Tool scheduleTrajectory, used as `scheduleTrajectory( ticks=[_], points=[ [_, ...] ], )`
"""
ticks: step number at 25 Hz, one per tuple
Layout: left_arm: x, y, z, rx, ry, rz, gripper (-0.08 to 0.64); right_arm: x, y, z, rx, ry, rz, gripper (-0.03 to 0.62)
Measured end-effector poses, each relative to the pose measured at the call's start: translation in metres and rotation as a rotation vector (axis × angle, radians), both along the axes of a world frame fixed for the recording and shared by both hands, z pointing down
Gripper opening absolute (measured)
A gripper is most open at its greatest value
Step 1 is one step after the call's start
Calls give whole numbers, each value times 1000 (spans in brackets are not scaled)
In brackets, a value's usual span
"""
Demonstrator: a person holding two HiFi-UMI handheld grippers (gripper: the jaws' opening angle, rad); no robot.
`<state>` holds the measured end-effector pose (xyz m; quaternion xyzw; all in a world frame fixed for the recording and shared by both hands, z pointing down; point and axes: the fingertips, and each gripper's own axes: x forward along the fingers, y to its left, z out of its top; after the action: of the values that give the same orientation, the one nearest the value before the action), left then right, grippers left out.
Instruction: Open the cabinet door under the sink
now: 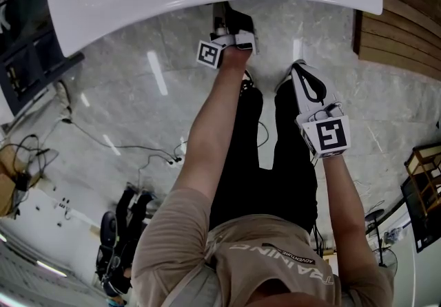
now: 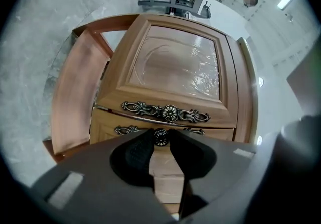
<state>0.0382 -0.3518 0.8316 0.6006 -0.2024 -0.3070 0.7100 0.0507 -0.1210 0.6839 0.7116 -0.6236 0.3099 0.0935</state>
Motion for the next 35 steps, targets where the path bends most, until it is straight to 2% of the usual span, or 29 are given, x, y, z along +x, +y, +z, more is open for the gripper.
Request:
scheduleTrajectory(
  ticks=[4, 10, 16, 20, 25, 28, 35],
  points=[
    [1, 4, -2, 19, -36, 32, 100, -3, 2, 2, 5, -22, 20, 2],
    [0, 7, -1, 15, -48, 17, 100, -9, 9, 3, -3, -26, 20, 2],
    [-4, 10, -1, 55, -83, 55, 98, -13, 17, 9, -17, -40, 36, 2],
    [-5, 12, -2, 50, -73, 30, 98, -13, 22, 8, -16, -46, 34, 2],
    [-10, 26, 0, 58, -104, 42, 98, -8, 30, 8, -10, -50, 31, 2],
    [-15, 34, 1, 49, -115, 21, 98, -5, 34, 5, 1, -51, 26, 2],
    [-24, 51, 0, 56, -127, -31, 98, -4, 51, 12, 7, -70, -39, 1]
  ],
)
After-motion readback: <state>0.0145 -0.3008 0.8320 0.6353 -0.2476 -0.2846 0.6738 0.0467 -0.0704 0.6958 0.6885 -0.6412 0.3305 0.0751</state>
